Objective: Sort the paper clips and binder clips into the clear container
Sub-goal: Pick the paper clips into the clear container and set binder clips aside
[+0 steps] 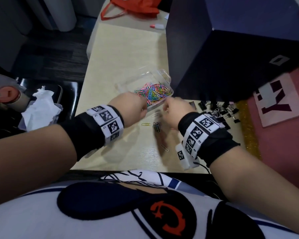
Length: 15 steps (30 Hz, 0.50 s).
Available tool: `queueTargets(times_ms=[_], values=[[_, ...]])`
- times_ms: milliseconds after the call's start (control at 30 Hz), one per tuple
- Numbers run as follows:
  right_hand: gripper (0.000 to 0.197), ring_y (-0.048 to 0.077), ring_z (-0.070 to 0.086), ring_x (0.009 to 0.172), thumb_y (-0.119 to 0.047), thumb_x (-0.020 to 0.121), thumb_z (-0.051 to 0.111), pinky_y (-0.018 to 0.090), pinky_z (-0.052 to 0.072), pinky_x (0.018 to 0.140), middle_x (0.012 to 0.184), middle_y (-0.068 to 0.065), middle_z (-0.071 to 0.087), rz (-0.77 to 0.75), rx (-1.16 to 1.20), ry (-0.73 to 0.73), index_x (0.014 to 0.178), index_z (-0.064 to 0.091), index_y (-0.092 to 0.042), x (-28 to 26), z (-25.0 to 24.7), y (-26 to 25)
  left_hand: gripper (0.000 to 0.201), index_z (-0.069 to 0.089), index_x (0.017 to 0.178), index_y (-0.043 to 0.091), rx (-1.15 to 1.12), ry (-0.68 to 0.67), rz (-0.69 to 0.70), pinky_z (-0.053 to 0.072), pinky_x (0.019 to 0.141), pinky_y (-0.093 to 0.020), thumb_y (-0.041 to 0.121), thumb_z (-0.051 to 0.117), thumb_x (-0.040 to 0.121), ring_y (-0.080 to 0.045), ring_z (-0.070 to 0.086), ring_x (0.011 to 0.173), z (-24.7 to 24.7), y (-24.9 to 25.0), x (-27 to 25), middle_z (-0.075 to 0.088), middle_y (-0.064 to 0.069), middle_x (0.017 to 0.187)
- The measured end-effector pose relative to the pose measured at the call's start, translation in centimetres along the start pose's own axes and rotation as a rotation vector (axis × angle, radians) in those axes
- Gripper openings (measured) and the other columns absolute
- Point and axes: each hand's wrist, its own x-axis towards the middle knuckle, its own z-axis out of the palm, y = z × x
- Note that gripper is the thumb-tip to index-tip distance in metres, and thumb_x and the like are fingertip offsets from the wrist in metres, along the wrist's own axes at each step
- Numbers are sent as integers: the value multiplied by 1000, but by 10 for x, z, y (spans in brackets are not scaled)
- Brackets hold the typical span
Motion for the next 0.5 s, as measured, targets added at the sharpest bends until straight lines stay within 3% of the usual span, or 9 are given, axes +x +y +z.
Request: queueTargets(times_ms=[67, 133, 233, 333, 500], values=[[55, 32, 52, 117, -31, 82, 61, 37, 45, 90, 130, 13, 44, 148, -128, -229, 130, 42, -11, -7, 15, 9, 25, 64, 105, 14, 74, -114, 37, 51, 80, -36, 26, 46, 92, -32, 62, 98, 16, 5, -4, 67, -10, 103], [64, 32, 51, 117, -31, 80, 62, 40, 46, 87, 130, 13, 37, 213, -195, -308, 134, 35, -8, -13, 26, 15, 22, 61, 103, 11, 148, -192, 46, 51, 76, -36, 23, 45, 93, -33, 62, 96, 32, 7, -4, 64, -12, 103], [57, 31, 50, 117, -29, 85, 60, 40, 48, 93, 130, 12, 39, 149, -213, -309, 132, 37, -6, -21, 33, 17, 9, 57, 95, 13, 188, -207, 38, 54, 70, -39, 16, 51, 89, -33, 63, 87, 49, 5, -5, 60, -9, 97], [45, 28, 48, 116, -26, 88, 57, 39, 47, 94, 123, 12, 45, 21, -283, -332, 127, 46, -7, -24, 42, 8, 9, 52, 97, 14, 188, -187, 21, 51, 64, -38, 15, 52, 88, -32, 62, 85, 56, 5, -5, 57, -7, 98], [34, 31, 54, 115, -9, 90, 53, 34, 45, 91, 124, 17, 53, 8, -151, -242, 123, 47, -3, -17, 51, -3, 12, 53, 101, 12, 186, -177, 10, 50, 69, -39, 16, 48, 92, -34, 62, 91, 54, 10, -3, 59, -10, 103]])
